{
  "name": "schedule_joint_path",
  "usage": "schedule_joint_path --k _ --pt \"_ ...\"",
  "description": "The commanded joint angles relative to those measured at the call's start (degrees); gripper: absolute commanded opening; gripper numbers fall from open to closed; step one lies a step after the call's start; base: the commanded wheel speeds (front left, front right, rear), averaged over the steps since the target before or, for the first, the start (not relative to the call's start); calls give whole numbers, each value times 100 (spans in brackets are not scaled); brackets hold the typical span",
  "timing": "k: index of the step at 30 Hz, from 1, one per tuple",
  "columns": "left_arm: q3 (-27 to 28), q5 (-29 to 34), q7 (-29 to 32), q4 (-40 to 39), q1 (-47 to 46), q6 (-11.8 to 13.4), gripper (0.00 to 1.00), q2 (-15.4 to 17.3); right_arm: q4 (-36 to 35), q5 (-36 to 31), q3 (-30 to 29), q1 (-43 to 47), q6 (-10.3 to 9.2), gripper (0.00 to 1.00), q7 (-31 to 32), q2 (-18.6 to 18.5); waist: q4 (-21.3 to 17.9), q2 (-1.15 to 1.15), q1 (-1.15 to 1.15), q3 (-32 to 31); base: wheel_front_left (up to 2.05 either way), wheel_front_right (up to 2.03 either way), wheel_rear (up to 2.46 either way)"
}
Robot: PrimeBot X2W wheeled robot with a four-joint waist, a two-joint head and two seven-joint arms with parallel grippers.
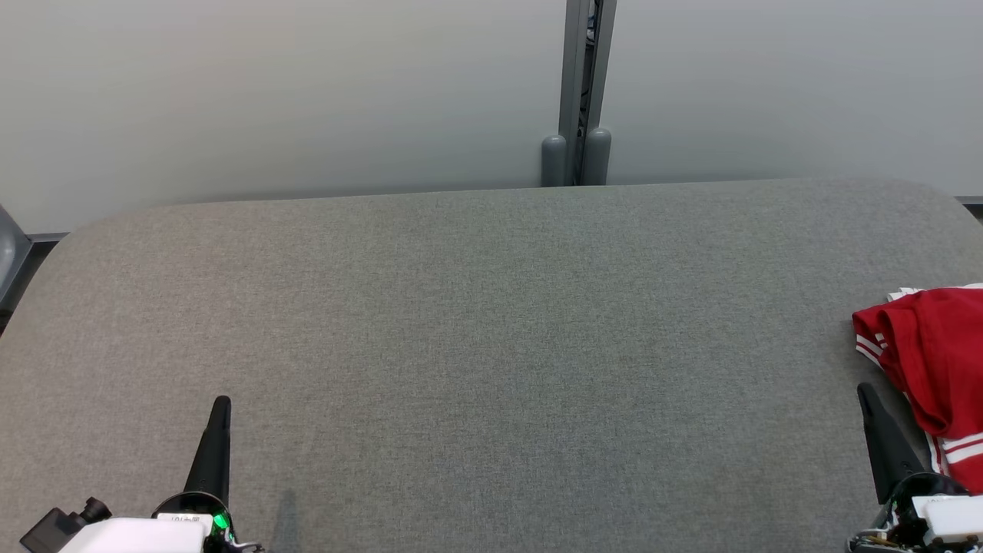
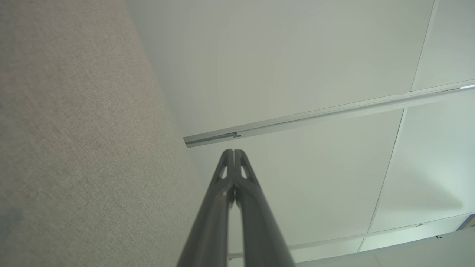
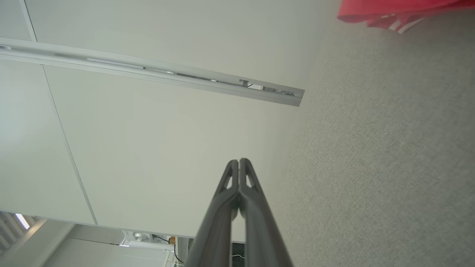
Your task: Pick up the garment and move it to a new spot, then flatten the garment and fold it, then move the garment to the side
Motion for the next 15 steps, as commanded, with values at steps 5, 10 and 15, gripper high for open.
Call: schedule_joint_path --k 5,10,15 --pt "74 -234 57 0 -130 -67 0 -8 -9 284 -45 59 2 0 77 -18 3 0 0 1 0 0 0" --pt "124 -428 104 12 -147 -110 0 -54 -3 527 -79 66 2 0 121 -13 6 0 0 3 0 0 0" --pt "157 -579 151 22 -159 -148 0 -94 2 707 -104 71 2 0 166 -6 8 0 0 4 0 0 0"
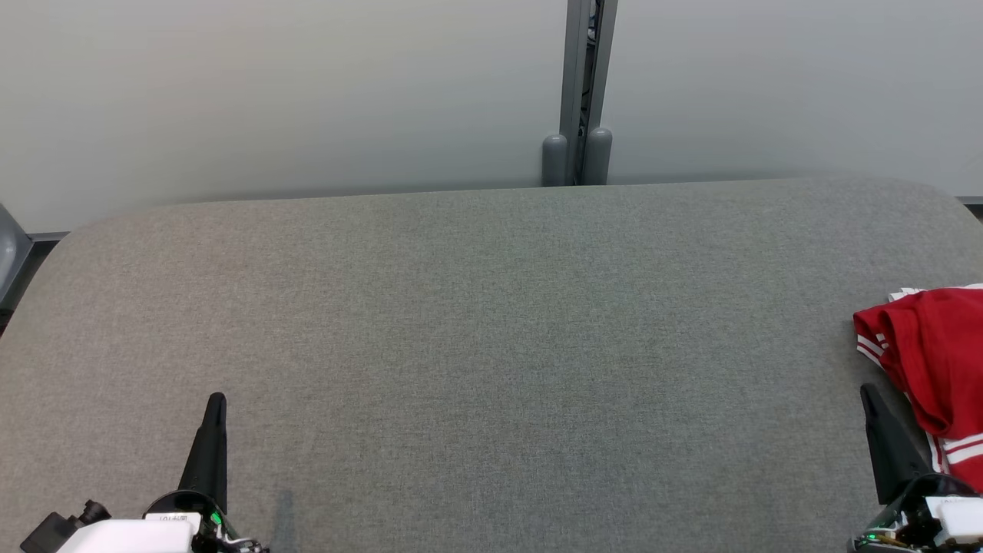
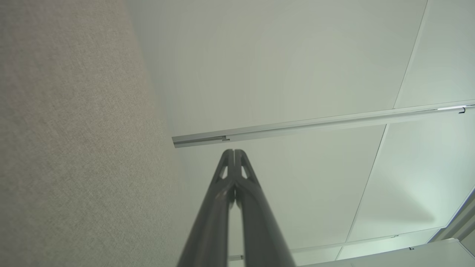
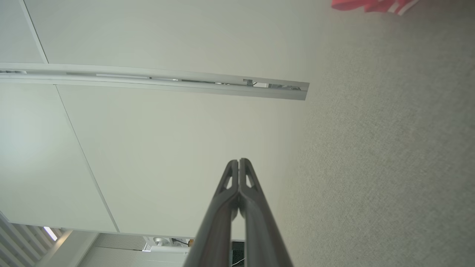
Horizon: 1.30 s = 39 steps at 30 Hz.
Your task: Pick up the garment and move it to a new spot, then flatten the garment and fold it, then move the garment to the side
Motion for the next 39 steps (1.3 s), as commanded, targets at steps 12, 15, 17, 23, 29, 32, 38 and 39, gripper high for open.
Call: schedule_joint_path --k 12,15,17,23,29,32,38,39 --pt "72 -184 68 14 -106 -70 0 -39 8 211 -64 58 2 0 78 -7 3 0 0 1 0 0 0" --pt "74 -180 69 14 -105 -70 0 -41 7 205 -66 57 2 0 77 -4 3 0 0 1 0 0 0" --pt "76 -178 72 14 -105 -70 0 -42 8 200 -67 56 2 0 79 -2 3 0 0 1 0 0 0" --pt "82 -170 79 14 -105 -70 0 -44 10 187 -74 54 2 0 93 4 3 0 0 1 0 0 0" --pt "86 -162 75 14 -105 -70 0 -44 10 176 -81 51 2 0 101 13 3 0 0 1 0 0 0" --pt "88 -158 79 14 -106 -70 0 -44 11 172 -85 51 2 0 107 16 3 0 0 1 0 0 0" --pt "92 -152 82 14 -106 -70 0 -49 12 170 -94 49 2 0 109 24 3 0 0 1 0 0 0" --pt "93 -151 84 14 -106 -70 0 -50 13 169 -96 49 2 0 110 26 3 0 0 1 0 0 0"
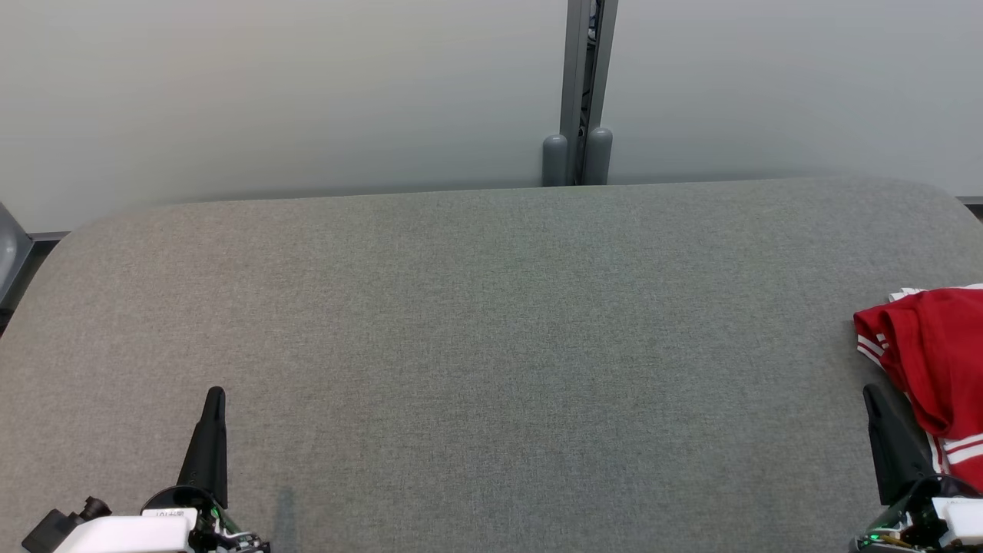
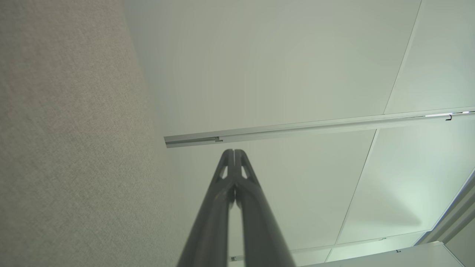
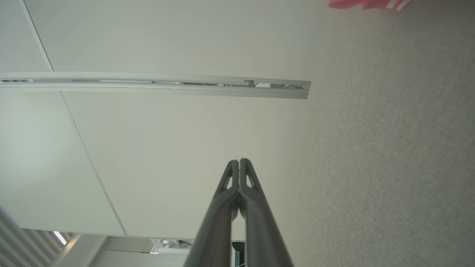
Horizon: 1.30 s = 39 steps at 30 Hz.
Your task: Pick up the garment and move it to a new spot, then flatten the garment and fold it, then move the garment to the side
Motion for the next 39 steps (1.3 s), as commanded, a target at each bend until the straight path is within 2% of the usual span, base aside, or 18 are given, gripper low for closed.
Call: schedule_joint_path --k 1,39 --pt "22 11 13 8 -44 -29 0 25 8 -12 -8 41 2 0 18 -20 0 0 0 0 0 0 0" --pt "50 41 44 9 -47 -29 0 4 13 -55 -55 32 2 0 67 20 0 0 0 0 0 0 0"
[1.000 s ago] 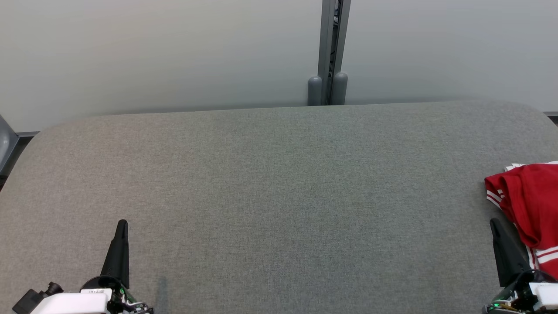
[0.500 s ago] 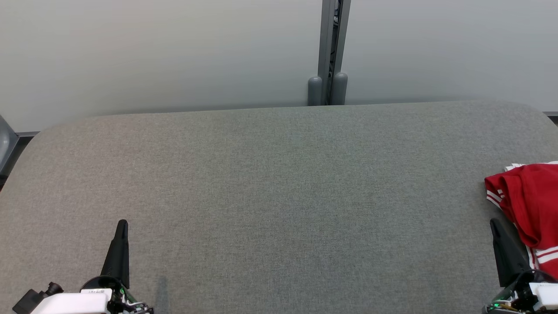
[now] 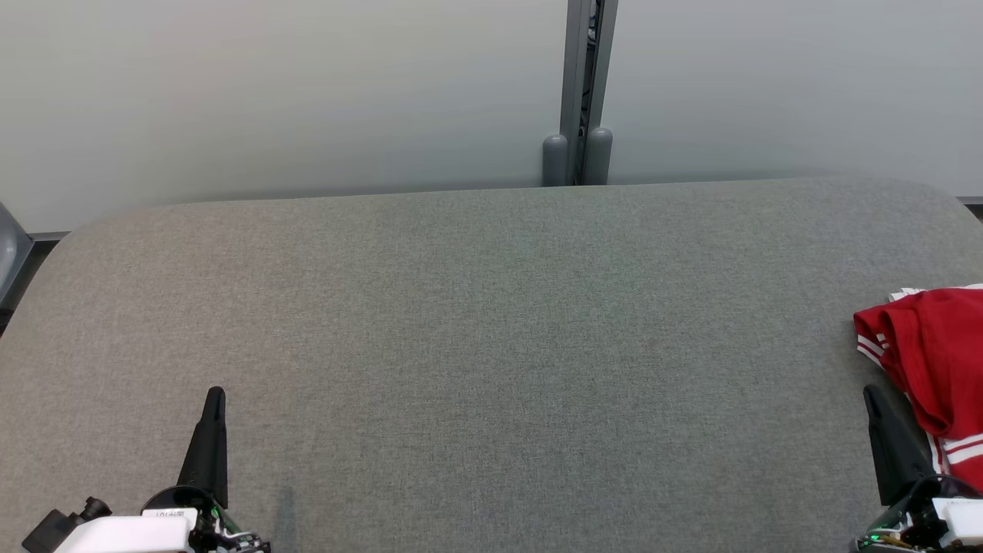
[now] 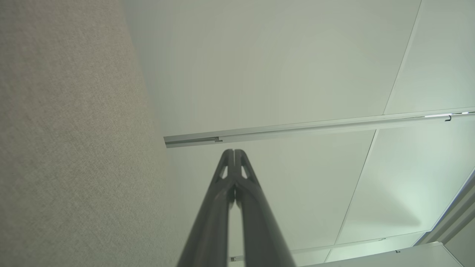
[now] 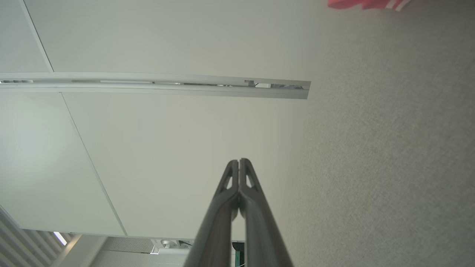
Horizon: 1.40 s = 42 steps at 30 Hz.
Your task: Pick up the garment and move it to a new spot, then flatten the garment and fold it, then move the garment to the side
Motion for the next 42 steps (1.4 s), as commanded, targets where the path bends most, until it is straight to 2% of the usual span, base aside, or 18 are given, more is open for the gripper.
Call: schedule_joint_path --k 1,42 --pt "23 30 27 9 -47 -29 0 30 11 -29 -18 32 2 0 37 -14 0 0 0 0 0 0 0" --pt "49 41 40 10 -49 -29 0 7 15 -50 -62 24 2 0 66 18 0 0 0 0 0 0 0"
